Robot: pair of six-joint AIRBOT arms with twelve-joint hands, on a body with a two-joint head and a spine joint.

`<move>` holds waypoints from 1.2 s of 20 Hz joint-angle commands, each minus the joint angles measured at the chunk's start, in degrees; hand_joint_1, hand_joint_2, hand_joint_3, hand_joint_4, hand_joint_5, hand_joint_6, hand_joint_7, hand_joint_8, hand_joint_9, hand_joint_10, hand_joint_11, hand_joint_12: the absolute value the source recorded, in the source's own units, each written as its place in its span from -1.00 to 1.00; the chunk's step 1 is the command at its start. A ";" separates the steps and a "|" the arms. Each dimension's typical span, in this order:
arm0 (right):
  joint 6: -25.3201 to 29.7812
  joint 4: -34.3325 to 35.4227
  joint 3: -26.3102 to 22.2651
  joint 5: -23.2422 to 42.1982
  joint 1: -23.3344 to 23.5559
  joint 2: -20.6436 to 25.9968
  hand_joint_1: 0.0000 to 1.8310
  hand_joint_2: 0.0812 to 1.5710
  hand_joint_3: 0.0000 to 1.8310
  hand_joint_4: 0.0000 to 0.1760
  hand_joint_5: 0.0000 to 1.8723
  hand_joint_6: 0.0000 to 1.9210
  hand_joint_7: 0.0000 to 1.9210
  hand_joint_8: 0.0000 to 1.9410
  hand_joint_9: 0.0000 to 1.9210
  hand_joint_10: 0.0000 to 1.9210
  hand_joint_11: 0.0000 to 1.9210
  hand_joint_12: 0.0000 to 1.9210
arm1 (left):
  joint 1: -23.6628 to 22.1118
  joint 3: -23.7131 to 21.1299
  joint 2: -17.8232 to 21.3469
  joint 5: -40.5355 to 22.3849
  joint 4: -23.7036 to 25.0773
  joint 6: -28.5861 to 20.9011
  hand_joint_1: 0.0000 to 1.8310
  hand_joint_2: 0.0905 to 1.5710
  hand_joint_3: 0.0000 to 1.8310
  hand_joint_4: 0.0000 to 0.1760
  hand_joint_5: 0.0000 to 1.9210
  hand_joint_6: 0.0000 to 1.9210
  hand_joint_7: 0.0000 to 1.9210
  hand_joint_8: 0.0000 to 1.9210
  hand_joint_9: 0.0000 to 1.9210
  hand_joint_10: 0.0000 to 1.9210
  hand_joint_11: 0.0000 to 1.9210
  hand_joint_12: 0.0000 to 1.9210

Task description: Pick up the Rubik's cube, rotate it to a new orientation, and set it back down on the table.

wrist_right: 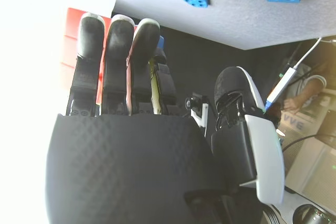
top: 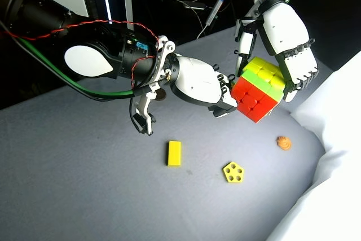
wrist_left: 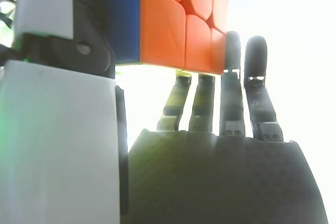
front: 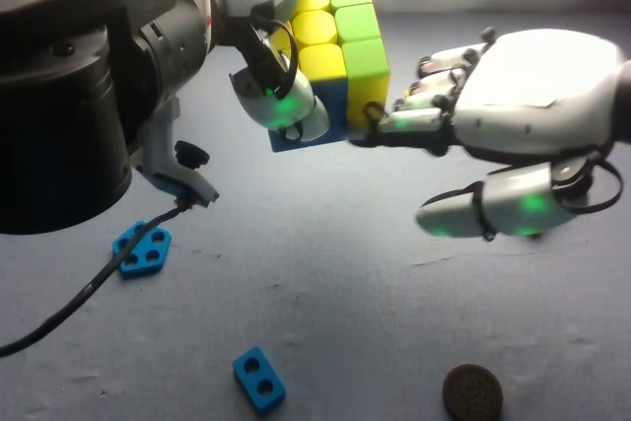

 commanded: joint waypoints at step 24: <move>-0.60 3.32 2.22 16.55 4.57 1.99 -1.00 0.66 -1.00 -1.00 -0.93 -1.00 -0.69 0.74 -0.68 1.00 -0.83 1.00 | -0.50 -0.51 0.45 1.94 2.45 0.16 0.25 0.49 -1.00 -1.00 -0.85 0.44 -0.75 0.52 -0.79 0.47 -1.00 0.59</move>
